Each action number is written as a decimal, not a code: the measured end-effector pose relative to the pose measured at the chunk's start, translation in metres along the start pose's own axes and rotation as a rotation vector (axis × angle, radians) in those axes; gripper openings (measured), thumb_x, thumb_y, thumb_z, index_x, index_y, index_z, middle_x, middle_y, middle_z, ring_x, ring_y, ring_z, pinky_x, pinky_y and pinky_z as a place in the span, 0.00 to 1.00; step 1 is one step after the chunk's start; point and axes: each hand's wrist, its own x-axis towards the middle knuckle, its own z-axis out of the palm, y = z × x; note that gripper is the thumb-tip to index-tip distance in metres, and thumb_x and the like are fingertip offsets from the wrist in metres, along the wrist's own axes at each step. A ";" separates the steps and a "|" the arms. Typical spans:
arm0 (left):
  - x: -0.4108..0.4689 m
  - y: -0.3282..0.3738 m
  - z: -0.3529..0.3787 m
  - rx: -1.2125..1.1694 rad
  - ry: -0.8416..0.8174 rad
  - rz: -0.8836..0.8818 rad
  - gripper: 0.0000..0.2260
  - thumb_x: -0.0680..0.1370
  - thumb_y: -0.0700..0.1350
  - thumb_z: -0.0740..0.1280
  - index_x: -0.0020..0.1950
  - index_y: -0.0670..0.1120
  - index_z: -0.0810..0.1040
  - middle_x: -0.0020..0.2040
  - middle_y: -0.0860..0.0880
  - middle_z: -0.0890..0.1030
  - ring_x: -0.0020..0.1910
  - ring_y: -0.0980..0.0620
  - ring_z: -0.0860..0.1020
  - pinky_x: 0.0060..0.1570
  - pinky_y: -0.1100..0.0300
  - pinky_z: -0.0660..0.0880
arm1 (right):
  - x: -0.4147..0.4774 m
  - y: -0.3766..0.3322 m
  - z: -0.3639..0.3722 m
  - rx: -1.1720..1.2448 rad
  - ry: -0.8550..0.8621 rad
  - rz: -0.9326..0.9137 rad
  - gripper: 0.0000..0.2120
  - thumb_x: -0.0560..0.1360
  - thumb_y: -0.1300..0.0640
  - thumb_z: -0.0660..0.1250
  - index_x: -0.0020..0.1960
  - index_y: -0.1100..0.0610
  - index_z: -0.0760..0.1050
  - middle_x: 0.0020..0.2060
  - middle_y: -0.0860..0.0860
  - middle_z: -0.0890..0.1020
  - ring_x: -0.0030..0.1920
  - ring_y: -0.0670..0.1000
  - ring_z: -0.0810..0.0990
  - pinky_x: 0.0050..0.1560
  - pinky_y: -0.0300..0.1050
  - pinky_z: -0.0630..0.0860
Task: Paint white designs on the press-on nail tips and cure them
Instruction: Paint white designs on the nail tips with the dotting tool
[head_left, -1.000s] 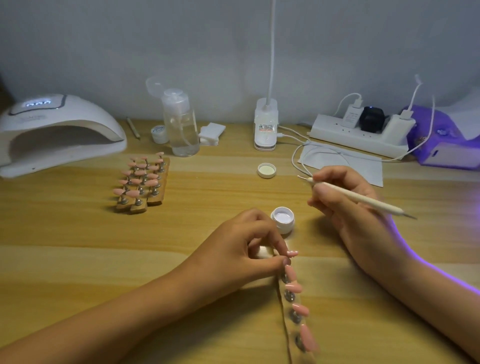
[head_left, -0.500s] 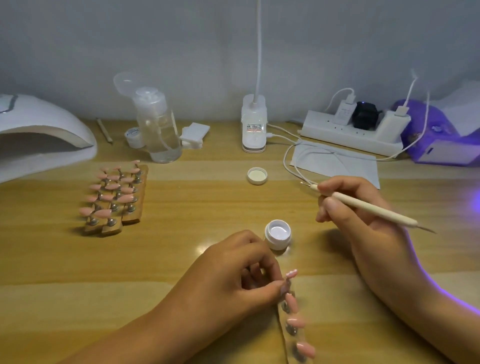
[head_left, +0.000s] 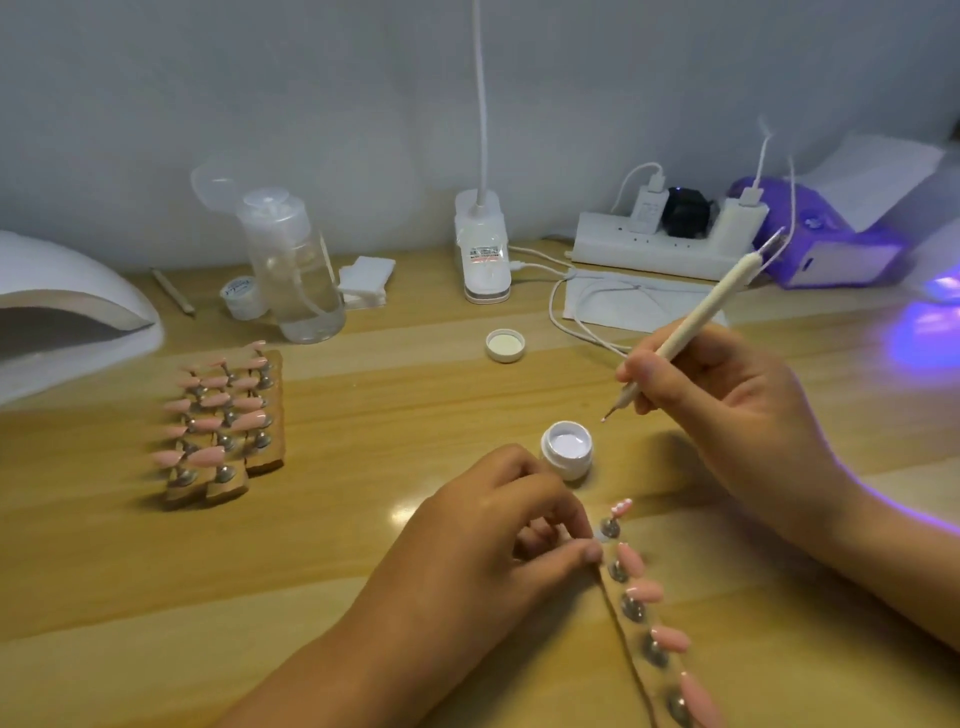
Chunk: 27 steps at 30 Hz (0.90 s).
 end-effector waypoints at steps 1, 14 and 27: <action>0.000 0.001 0.000 0.017 0.007 0.019 0.03 0.73 0.48 0.74 0.43 0.53 0.81 0.45 0.58 0.74 0.41 0.57 0.77 0.40 0.71 0.71 | 0.004 -0.001 0.001 -0.003 -0.024 -0.001 0.05 0.75 0.48 0.68 0.47 0.48 0.80 0.40 0.47 0.82 0.40 0.45 0.80 0.43 0.34 0.77; 0.003 0.003 0.005 -0.102 -0.060 0.031 0.11 0.67 0.58 0.71 0.47 0.59 0.81 0.40 0.58 0.78 0.38 0.58 0.77 0.36 0.69 0.69 | 0.009 0.016 0.013 -0.231 -0.093 -0.213 0.02 0.76 0.51 0.66 0.47 0.47 0.77 0.39 0.42 0.79 0.38 0.49 0.77 0.40 0.41 0.75; 0.006 0.001 0.007 -0.268 -0.076 -0.139 0.05 0.66 0.56 0.73 0.40 0.59 0.84 0.36 0.53 0.81 0.32 0.62 0.74 0.35 0.62 0.71 | 0.012 0.017 0.012 -0.305 -0.194 -0.189 0.06 0.76 0.51 0.66 0.45 0.54 0.77 0.38 0.48 0.79 0.38 0.50 0.77 0.40 0.41 0.74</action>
